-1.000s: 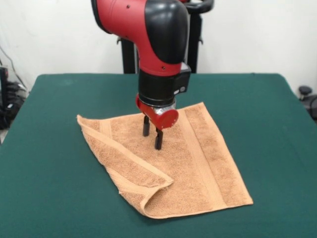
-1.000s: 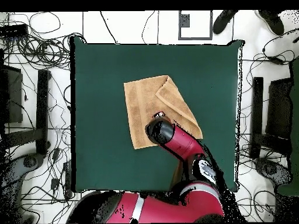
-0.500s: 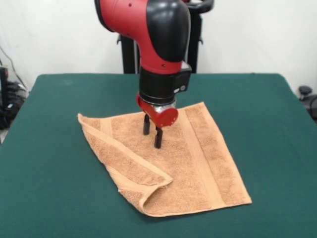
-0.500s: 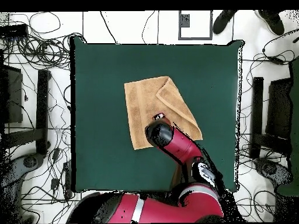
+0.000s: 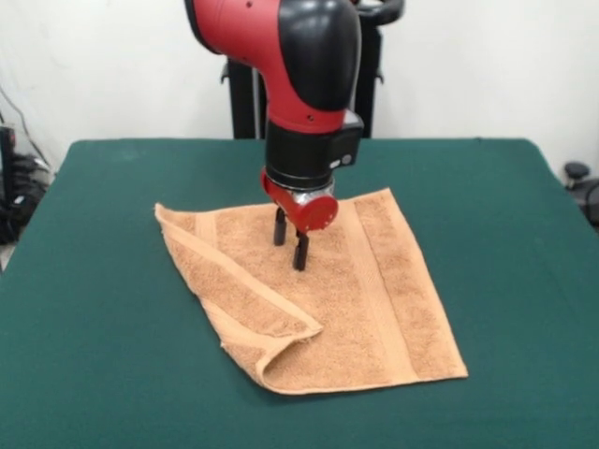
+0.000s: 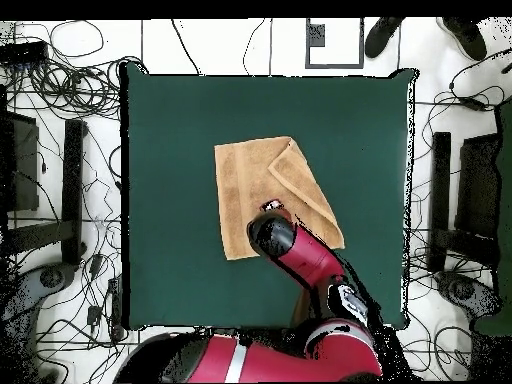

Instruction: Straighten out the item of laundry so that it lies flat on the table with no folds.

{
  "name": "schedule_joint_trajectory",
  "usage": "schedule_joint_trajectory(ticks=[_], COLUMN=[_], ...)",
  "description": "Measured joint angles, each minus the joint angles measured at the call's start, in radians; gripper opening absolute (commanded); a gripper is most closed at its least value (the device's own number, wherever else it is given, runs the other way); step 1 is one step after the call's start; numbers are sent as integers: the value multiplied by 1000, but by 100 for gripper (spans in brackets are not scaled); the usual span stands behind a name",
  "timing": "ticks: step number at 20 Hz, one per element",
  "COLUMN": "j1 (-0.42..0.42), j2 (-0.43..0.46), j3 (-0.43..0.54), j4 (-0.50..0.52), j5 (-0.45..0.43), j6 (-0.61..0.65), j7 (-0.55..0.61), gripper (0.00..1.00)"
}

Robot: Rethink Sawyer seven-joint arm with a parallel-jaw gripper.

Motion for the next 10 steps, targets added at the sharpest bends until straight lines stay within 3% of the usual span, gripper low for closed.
schedule_joint_trajectory(ticks=[10], j1=[0], j2=[-30], j3=[0], j4=[89], j5=[0], j6=[49], j7=[0], gripper=[100])
